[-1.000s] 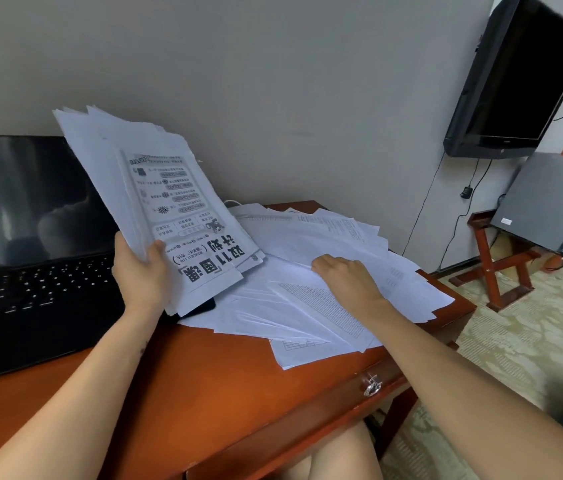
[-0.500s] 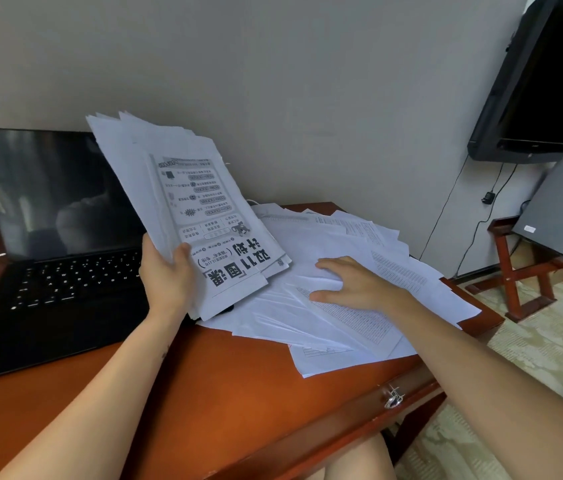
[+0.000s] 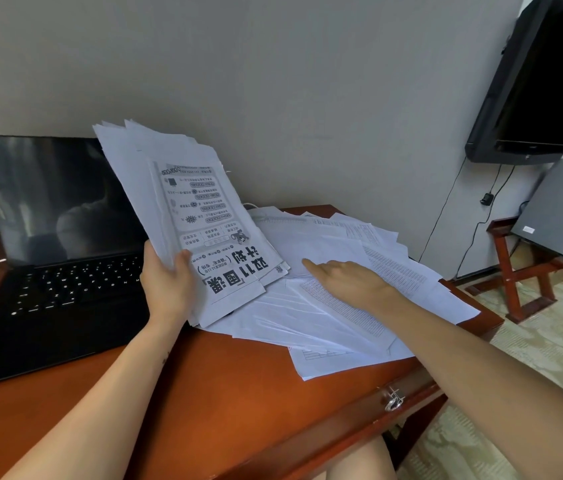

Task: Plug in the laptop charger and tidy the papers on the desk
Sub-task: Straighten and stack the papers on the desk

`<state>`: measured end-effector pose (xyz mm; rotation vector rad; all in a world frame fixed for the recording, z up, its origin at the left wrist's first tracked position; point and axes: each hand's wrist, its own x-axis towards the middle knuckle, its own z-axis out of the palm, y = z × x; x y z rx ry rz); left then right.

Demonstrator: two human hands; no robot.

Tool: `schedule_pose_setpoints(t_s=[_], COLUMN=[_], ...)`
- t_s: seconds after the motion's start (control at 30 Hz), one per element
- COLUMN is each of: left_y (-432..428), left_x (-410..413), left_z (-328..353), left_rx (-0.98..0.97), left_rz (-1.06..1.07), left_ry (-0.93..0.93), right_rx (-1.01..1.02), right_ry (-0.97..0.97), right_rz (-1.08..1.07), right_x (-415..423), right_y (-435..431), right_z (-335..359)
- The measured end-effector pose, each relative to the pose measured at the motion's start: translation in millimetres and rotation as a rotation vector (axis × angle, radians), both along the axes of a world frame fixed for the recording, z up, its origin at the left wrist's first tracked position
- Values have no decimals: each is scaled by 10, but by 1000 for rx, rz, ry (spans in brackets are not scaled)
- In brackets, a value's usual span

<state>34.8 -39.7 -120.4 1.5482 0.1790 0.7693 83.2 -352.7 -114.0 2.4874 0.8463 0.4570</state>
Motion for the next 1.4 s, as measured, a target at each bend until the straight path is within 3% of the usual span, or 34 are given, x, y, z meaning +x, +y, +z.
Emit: schedule_pose_setpoints(t_s=[0.2,0.37,0.47,0.6,0.77,0.87,1.0,1.1,1.4], left_y=[2,-14,-10,-26,-189,-340,-461,-453,-404], left_x=[6,-15,-26,-34,-65,-54,-36,-54,-4], left_z=[13,64,64,55,40,-4,-85,-100,-149], left_rx=[-16,-44,-68,-65,-53,-84,-121,-130,5], left_rz=[8,36,70,75,-6,-109,-242,-324,-370], left_ry=[-12,-40,-50,-41,-9,21,92,87,218], right_rx=[239,585,767,1030,1310,1317,1100,1046,1329], right_ry=[60,-191,-232,-143,121,215,214,338,710], right_rz=[-109,-182,-282,-384,-275,-180,-62,33,-15], right_x=[123,35,-49,-159,-295,-378,-455,-476,-563], right_y=[-2,56,-2,-126,-29,209,555,737,788], right_z=[-53,-237,-198,-71,109,187,187,106,-216])
